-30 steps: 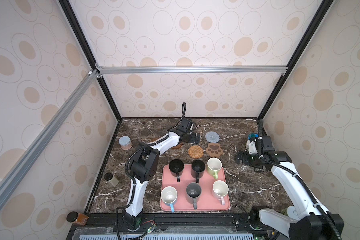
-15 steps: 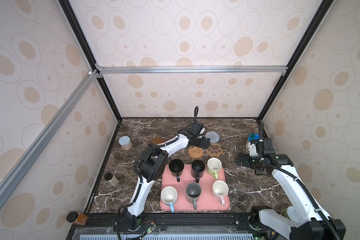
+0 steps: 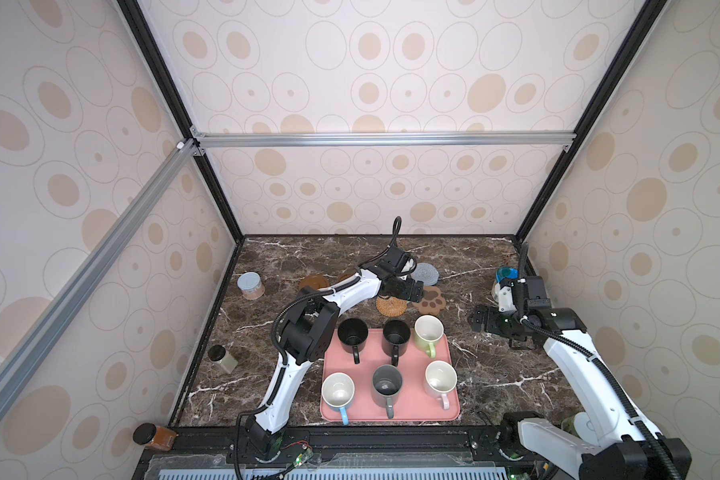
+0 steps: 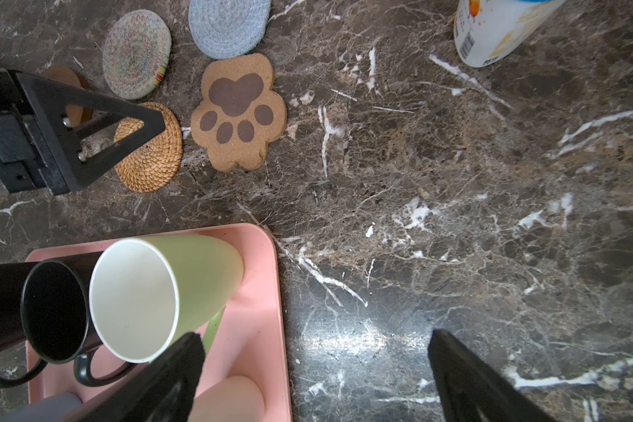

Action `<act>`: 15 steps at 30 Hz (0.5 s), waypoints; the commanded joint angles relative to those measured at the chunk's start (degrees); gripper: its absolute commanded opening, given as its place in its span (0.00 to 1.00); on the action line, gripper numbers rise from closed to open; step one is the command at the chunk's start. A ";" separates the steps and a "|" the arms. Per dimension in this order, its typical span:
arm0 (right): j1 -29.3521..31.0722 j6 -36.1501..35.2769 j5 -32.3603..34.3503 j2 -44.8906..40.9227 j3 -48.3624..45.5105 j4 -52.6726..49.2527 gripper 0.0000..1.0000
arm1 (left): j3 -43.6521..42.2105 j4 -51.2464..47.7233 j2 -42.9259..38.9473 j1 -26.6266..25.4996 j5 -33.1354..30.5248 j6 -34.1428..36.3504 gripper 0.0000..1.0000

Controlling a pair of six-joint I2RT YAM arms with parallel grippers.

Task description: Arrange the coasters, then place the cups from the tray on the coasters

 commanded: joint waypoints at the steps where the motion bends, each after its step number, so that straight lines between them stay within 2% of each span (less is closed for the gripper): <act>1: -0.31 -0.07 0.37 -0.38 -0.67 -0.61 1.00 | -1.44 -1.26 0.97 -0.32 0.70 -0.22 1.00; 15: -0.40 -0.11 0.48 -0.19 -0.53 -0.87 1.00 | -2.84 2.71 4.90 -0.77 3.64 -2.68 1.00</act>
